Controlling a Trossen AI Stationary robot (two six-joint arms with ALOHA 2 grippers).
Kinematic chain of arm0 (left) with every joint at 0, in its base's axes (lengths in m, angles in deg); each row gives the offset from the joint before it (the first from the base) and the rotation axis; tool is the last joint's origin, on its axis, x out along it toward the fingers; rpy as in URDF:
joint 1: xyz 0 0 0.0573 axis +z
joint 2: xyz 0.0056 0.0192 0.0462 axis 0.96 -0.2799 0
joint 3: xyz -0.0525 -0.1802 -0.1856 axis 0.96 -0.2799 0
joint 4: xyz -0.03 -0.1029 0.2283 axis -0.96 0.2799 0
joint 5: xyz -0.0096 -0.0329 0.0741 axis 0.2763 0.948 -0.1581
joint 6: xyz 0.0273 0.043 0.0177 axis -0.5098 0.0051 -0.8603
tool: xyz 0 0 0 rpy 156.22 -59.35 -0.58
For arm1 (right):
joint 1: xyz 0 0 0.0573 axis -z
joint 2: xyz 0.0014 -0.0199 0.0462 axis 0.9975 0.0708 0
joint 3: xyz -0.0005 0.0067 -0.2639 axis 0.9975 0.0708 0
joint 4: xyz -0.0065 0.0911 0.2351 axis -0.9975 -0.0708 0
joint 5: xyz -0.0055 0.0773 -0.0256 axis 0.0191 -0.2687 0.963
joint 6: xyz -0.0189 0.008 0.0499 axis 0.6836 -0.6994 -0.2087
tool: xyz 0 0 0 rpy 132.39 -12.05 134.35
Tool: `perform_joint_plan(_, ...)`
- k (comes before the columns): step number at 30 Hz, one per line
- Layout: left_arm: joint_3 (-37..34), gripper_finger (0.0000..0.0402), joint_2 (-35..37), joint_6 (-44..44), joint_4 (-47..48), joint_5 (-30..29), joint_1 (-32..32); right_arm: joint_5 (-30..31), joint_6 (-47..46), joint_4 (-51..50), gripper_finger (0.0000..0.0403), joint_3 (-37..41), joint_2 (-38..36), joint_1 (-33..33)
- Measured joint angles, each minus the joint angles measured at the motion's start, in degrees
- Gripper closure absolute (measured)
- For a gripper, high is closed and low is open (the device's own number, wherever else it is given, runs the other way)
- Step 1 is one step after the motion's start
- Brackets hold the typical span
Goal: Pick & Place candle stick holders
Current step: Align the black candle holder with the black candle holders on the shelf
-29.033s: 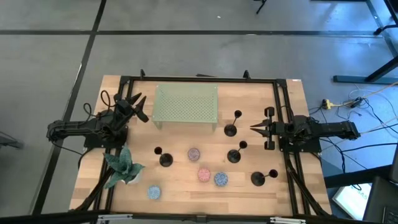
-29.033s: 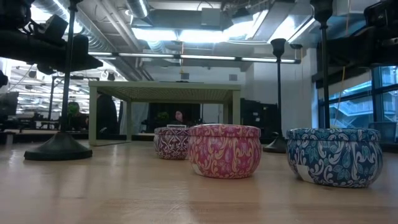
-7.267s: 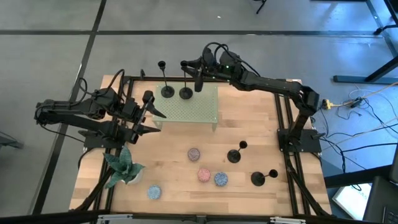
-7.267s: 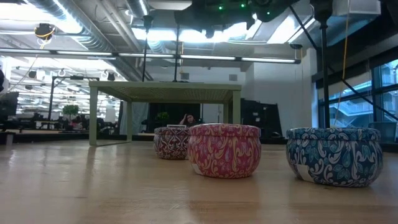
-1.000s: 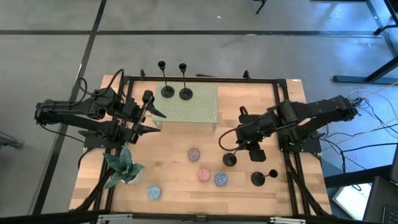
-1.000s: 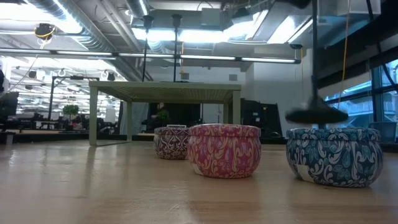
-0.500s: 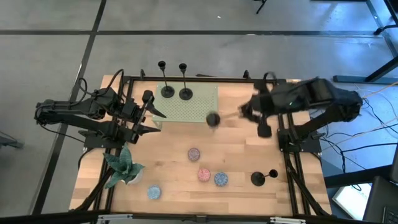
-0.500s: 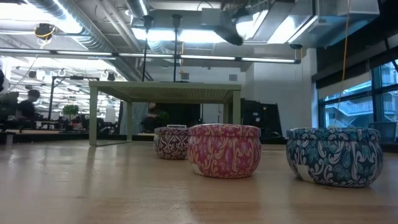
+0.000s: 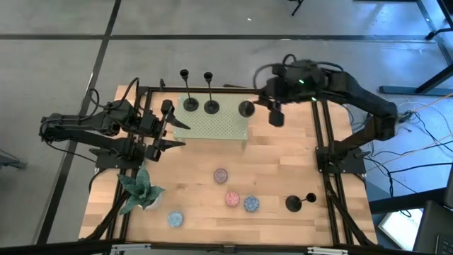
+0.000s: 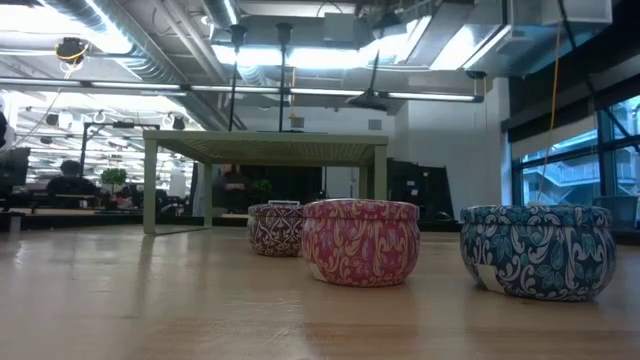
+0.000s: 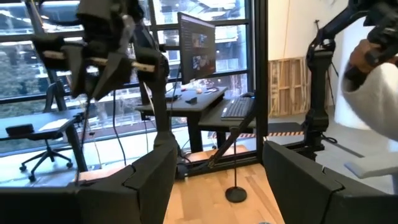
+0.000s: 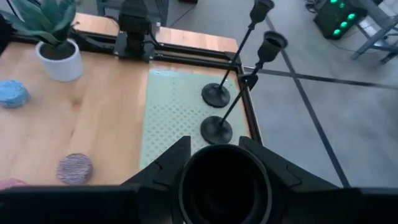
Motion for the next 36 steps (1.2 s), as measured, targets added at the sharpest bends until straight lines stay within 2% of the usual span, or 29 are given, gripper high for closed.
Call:
perform_joint_plan(4, 0.0, 0.0167, 0.0, 0.0, 0.01, 0.02, 0.02, -5.73, 3.35, 1.49, 0.0277, 0.0, 2.57, 3.66)
perform_joint_plan(10, 0.02, 0.0167, 0.0, 0.0, 0.47, 0.02, 0.02, -12.27, 3.52, 6.0, 0.0277, 0.0, 5.74, 6.55)
perform_joint_plan(18, 0.02, 0.0167, -0.02, 0.0, 1.97, 0.02, 0.02, -14.9, 3.52, 7.67, 0.0276, 0.0, 10.17, 9.09)
perform_joint_plan(30, 0.02, 0.0167, -0.02, 0.0, 1.97, 0.02, 0.0, -18.32, 3.52, 9.32, 0.0276, -0.04, 12.69, 11.99)
perform_joint_plan(36, 0.02, 0.0167, -0.02, 0.0, 1.99, 0.02, 0.0, -18.5, 3.52, 10.08, 0.0258, -0.09, 13.34, 12.4)
